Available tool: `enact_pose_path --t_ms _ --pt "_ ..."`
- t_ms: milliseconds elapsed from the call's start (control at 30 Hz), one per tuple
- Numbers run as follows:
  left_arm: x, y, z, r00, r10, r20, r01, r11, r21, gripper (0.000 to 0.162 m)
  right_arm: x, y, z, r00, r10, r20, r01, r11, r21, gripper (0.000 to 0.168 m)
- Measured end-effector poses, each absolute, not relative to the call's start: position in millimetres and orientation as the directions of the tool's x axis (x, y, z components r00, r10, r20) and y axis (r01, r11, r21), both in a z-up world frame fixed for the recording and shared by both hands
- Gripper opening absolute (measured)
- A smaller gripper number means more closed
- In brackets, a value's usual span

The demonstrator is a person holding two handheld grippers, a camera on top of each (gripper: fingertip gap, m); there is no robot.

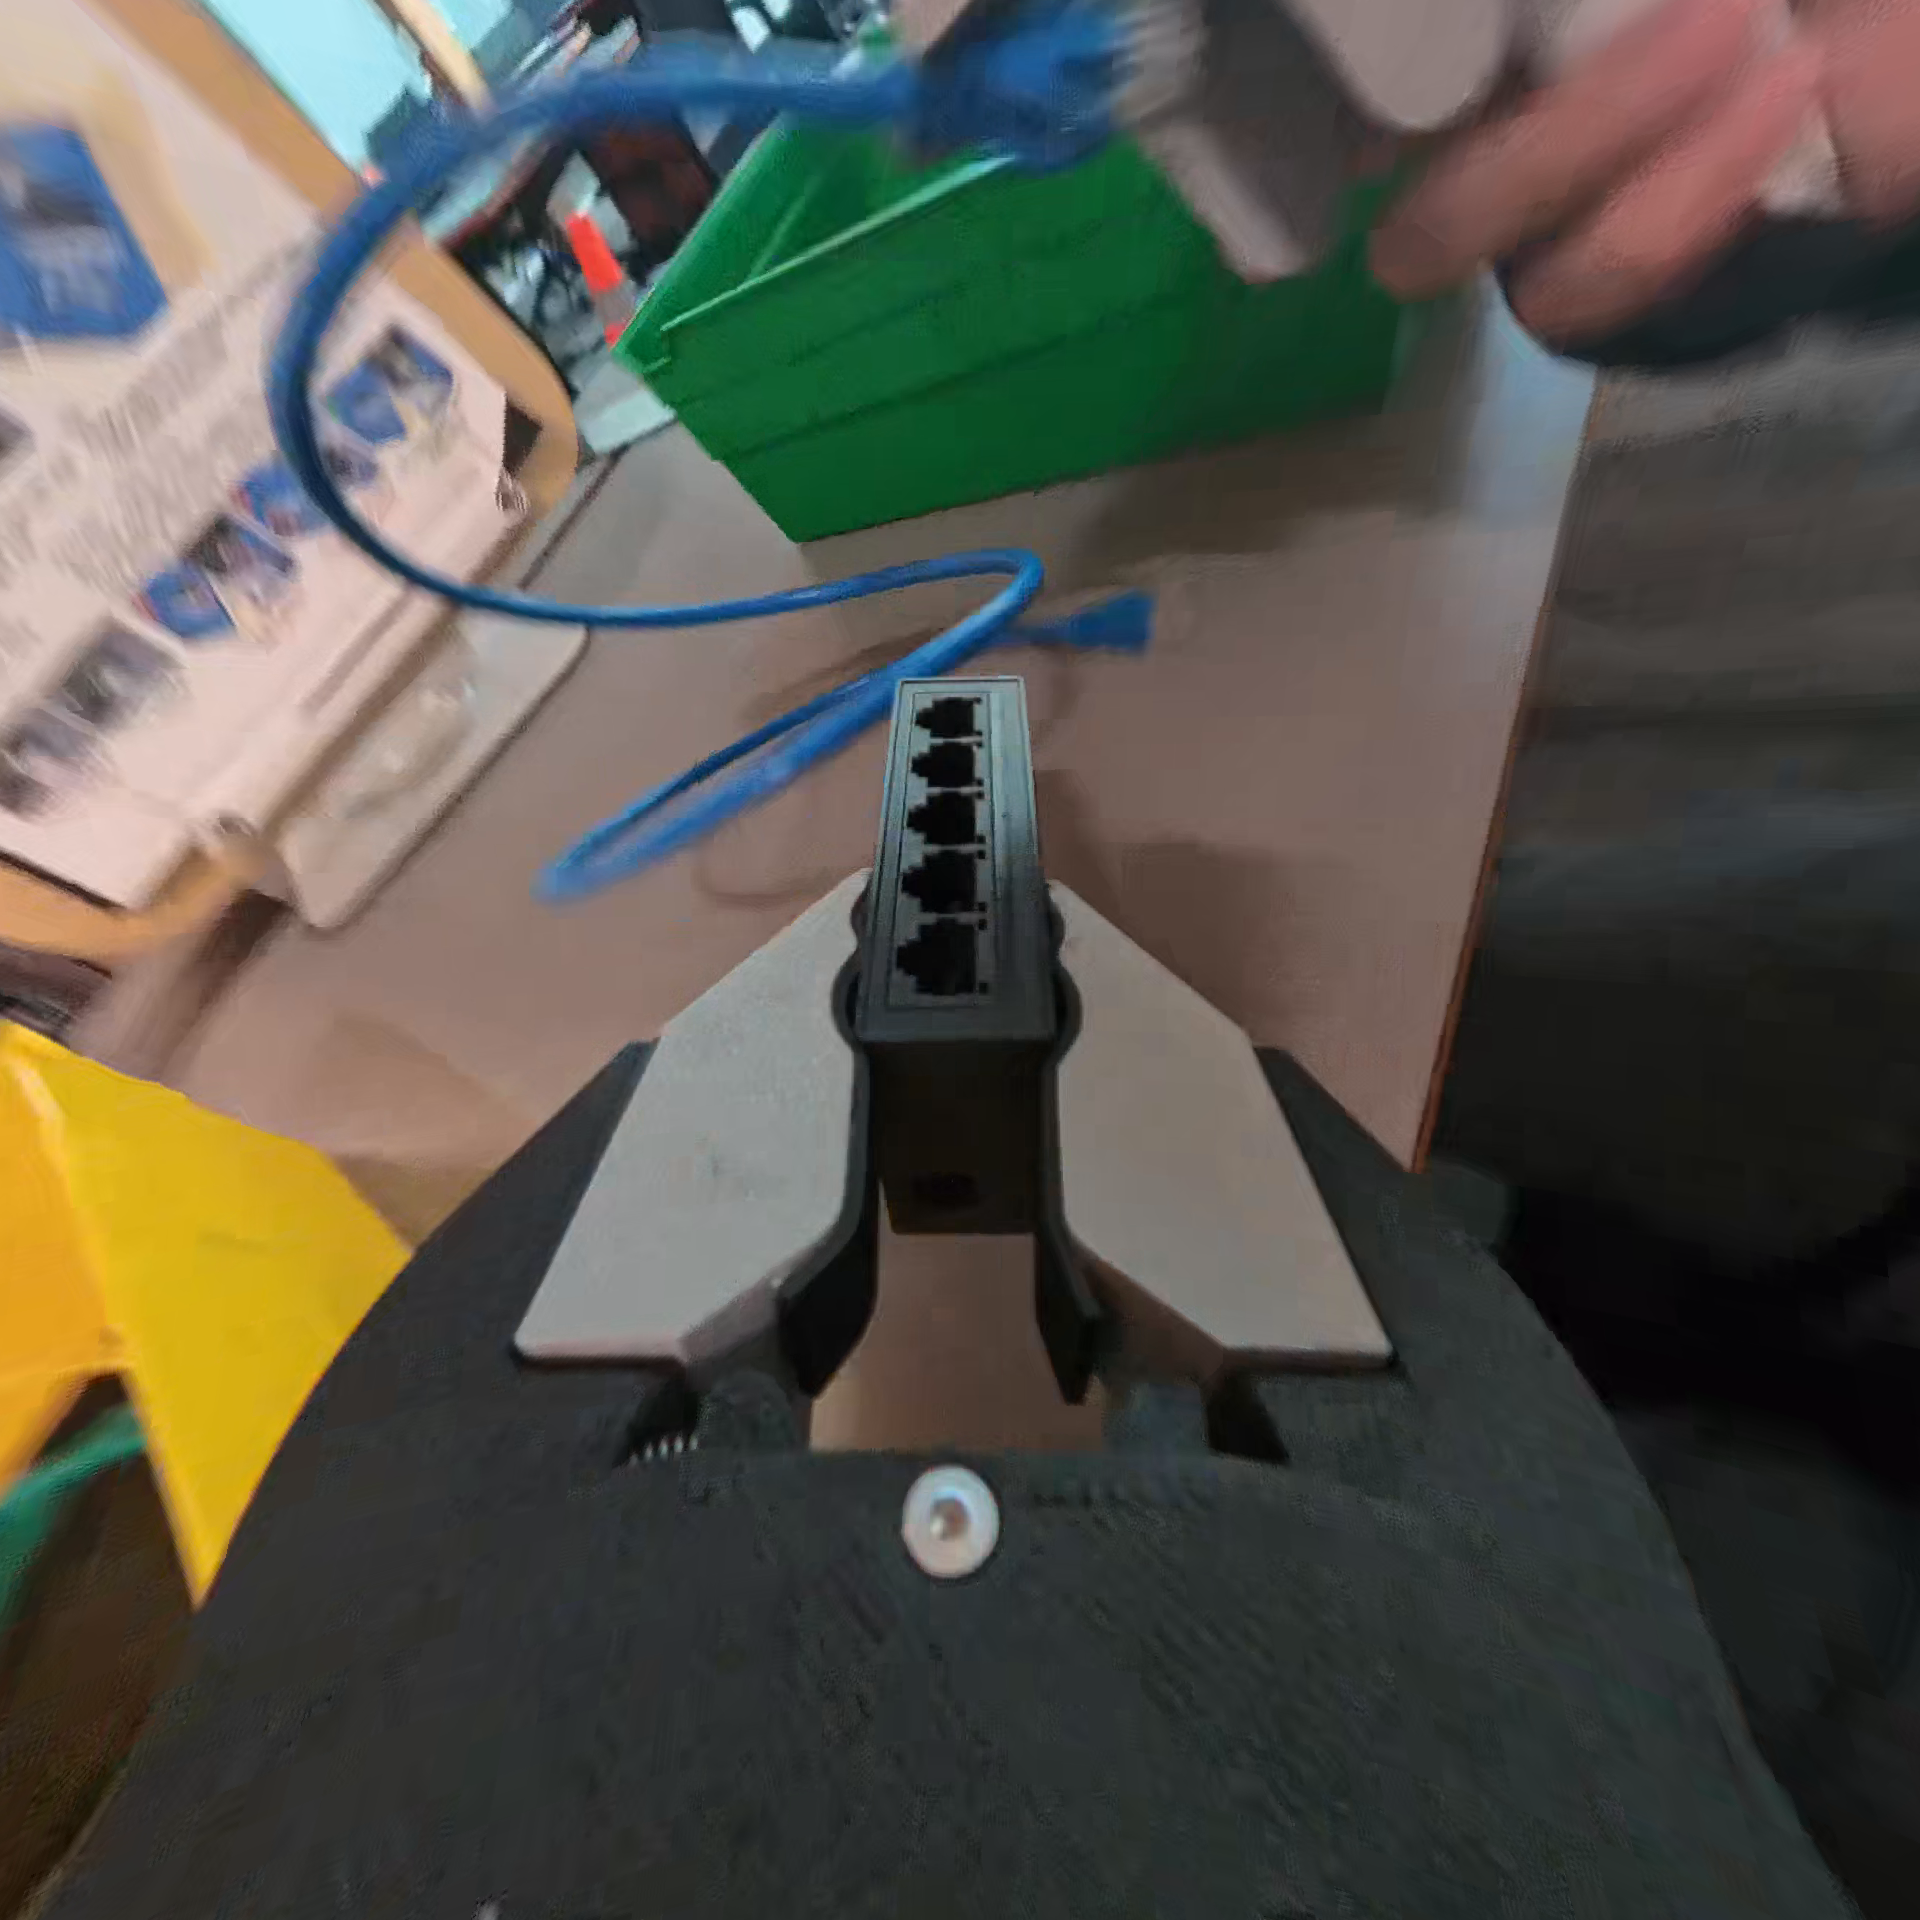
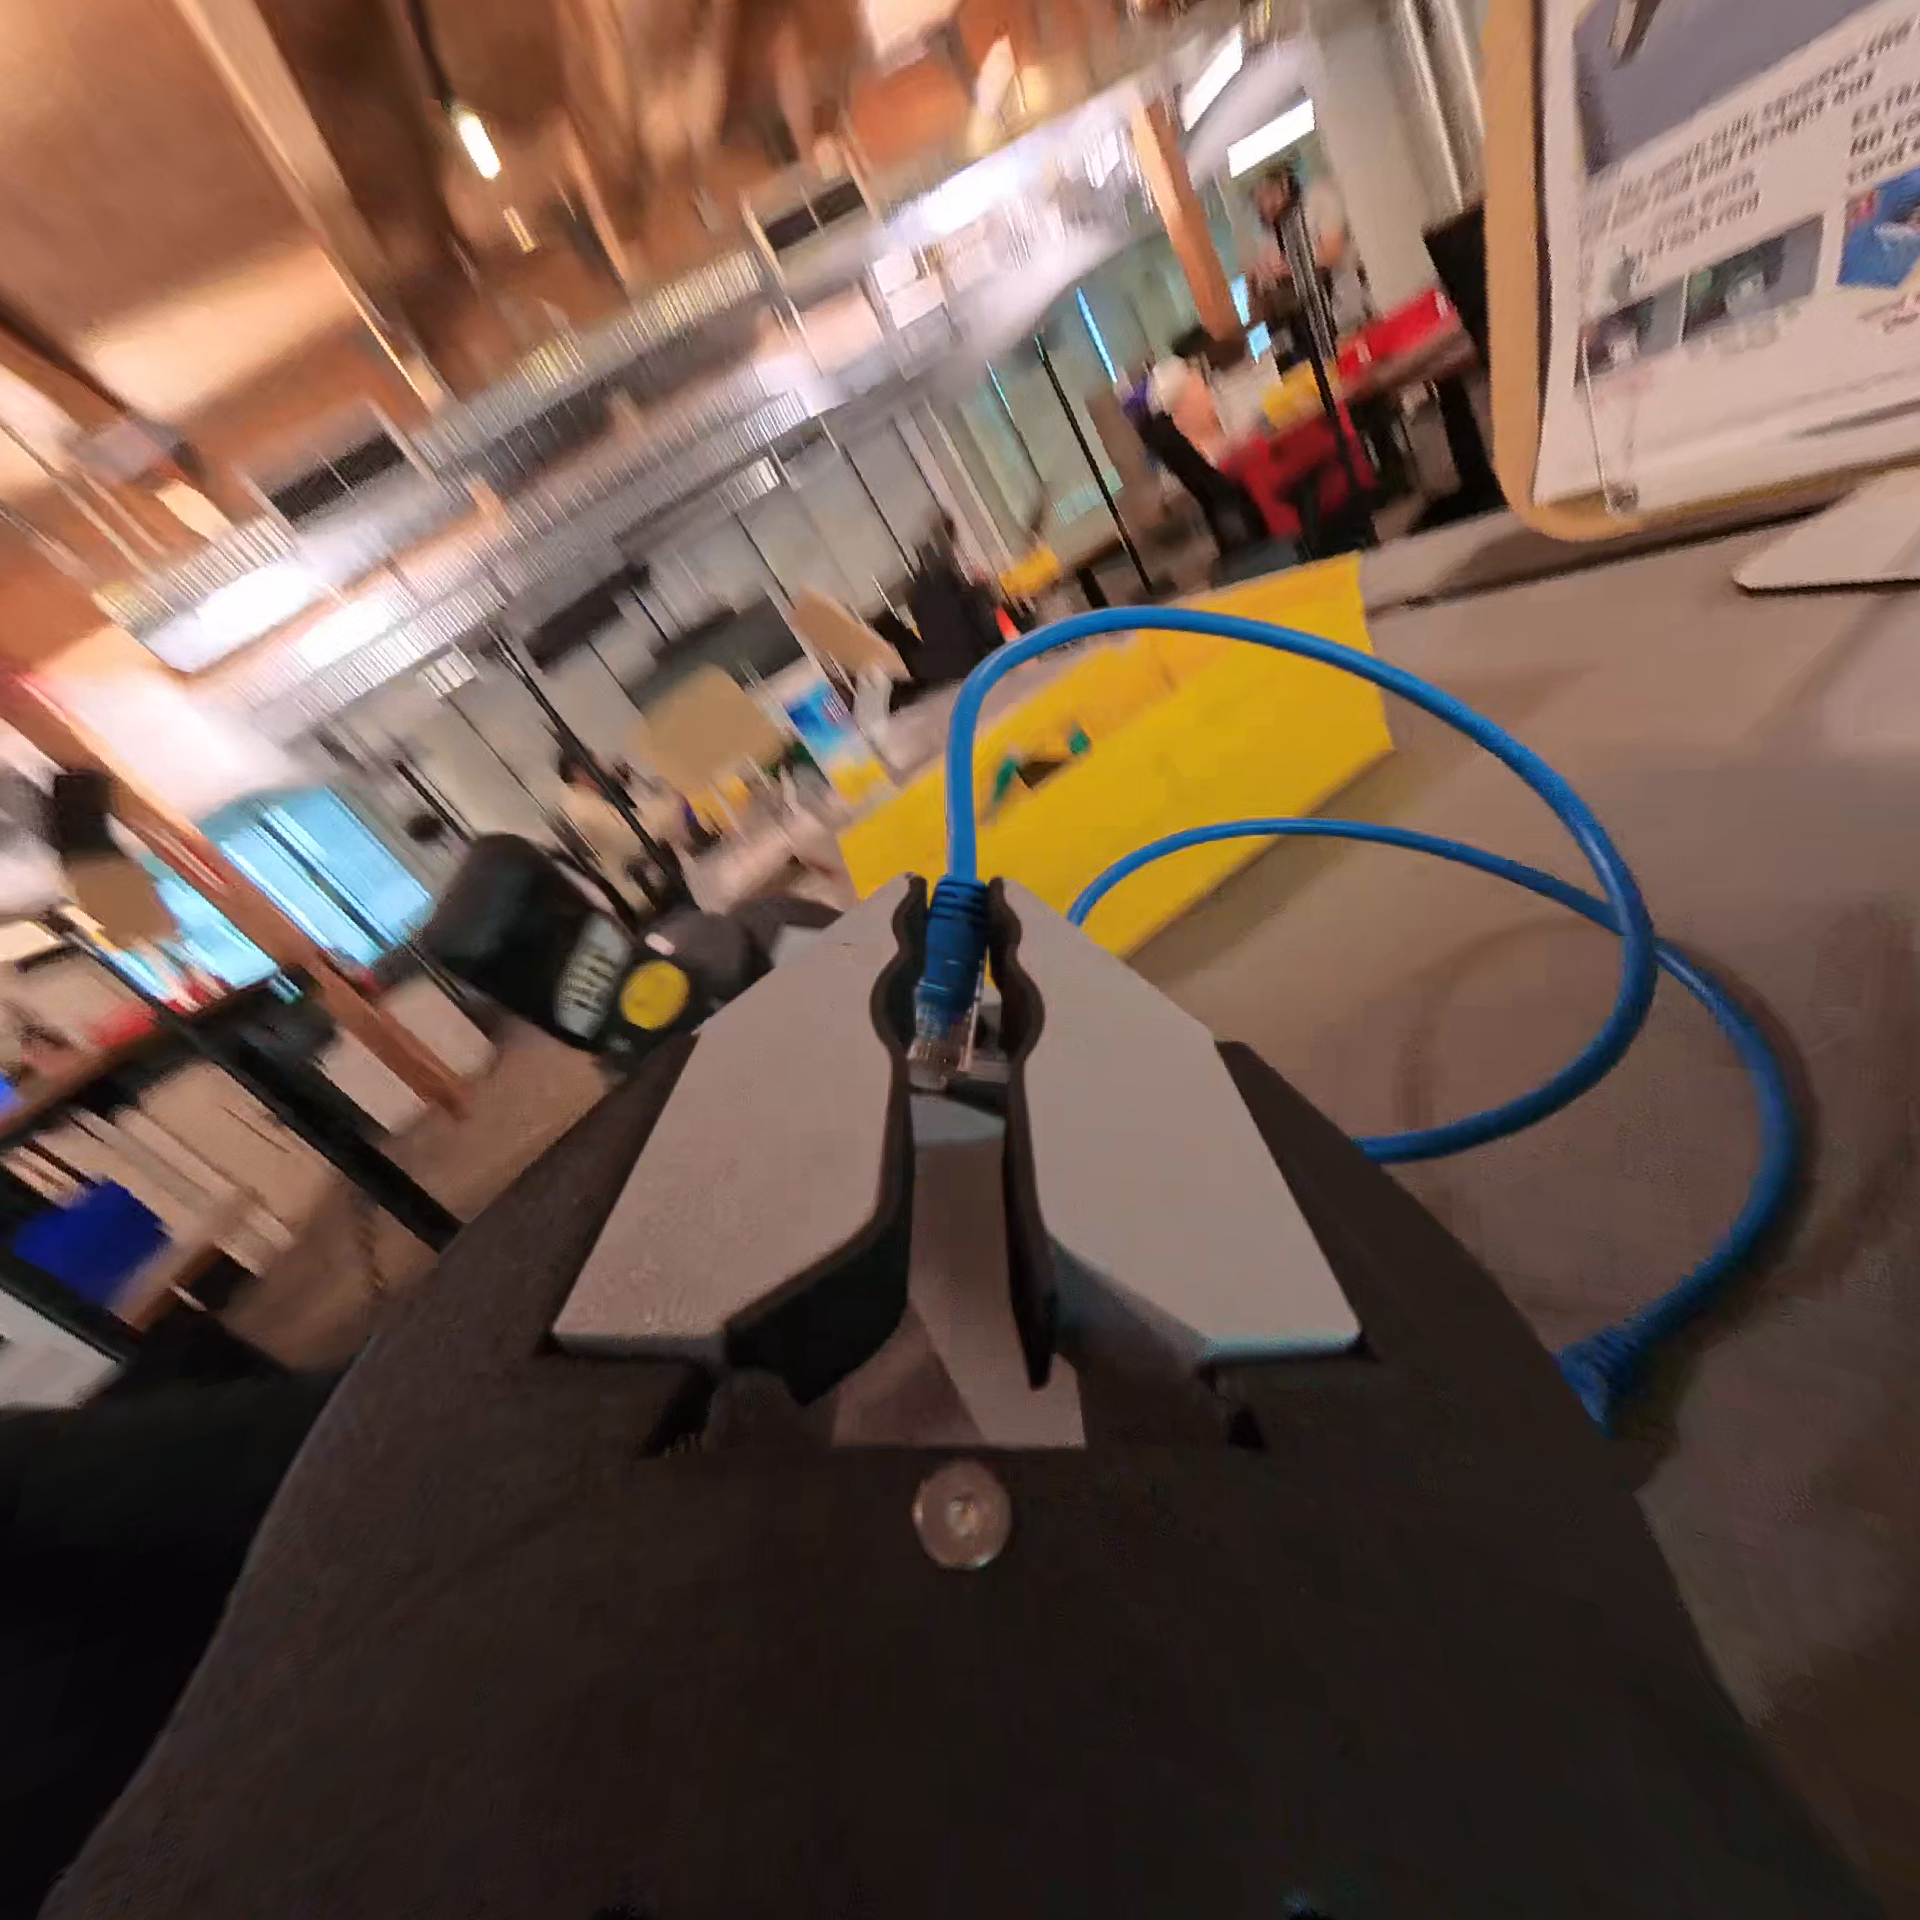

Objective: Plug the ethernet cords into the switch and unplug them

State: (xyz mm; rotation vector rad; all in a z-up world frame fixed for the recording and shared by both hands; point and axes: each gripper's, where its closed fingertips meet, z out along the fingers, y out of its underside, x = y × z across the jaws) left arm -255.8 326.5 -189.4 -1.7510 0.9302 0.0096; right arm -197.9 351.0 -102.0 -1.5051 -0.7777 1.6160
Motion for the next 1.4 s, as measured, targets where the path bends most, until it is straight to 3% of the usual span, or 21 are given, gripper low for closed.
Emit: enact_pose_path --t_ms 133,267,533,667,800,833,1033,1267,1400 --pt "-249.3 326.4 -208.4 0.724 -0.648 -0.236 -0.468 -0.21 -0.859 0.026 -178.5 363.4 -82.6 -0.071 0.798 -0.598 -0.276 -0.592 -0.757 0.008" --pt "-252.5 333.4 -229.6 0.694 -0.631 -0.347 -0.581 -0.207 -0.787 0.026 -165.3 373.7 -72.0 0.01 0.834 -0.552 -0.353 -0.514 -0.782 0.008" --pt "-231.1 330.1 -229.1 0.639 -0.659 -0.398 -0.621 -0.136 -0.772 0.026 -150.6 387.4 -66.4 0.103 0.827 -0.552 -0.482 -0.444 -0.755 0.007" --pt "-221.5 325.4 -231.1 0.646 -0.681 -0.346 -0.599 -0.171 -0.782 0.026 -164.9 385.0 -82.0 0.156 0.831 -0.534 -0.403 -0.44 -0.803 0.008" --pt "-228.4 324.7 -248.5 0.722 -0.663 -0.197 -0.546 -0.373 -0.75 0.026 -171.1 381.0 -84.4 0.195 0.852 -0.485 -0.368 -0.395 -0.842 0.007" --pt "-232.0 325.6 -253.9 0.73 -0.653 -0.202 -0.559 -0.399 -0.727 0.027 -170.7 380.7 -83.7 0.198 0.855 -0.48 -0.368 -0.389 -0.844 0.0" --pt "-233.1 324.8 -253.0 0.727 -0.655 -0.205 -0.559 -0.391 -0.731 0.026 -164.3 384.4 -81.6 0.254 0.86 -0.442 -0.351 -0.344 -0.871 0.0" --pt "-237.2 322.2 -253.1 0.727 -0.656 -0.205 -0.56 -0.393 -0.73 0.027 -184.2 371.7 -114.1 0.322 0.925 -0.201 0.027 -0.221 -0.975 0.0" --pt "-243.0 315.1 -251.8 0.722 -0.673 -0.162 -0.544 -0.407 -0.734 0.032 -174.7 378.2 -123.3 0.384 0.92 -0.081 0.162 -0.153 -0.975 0.018"
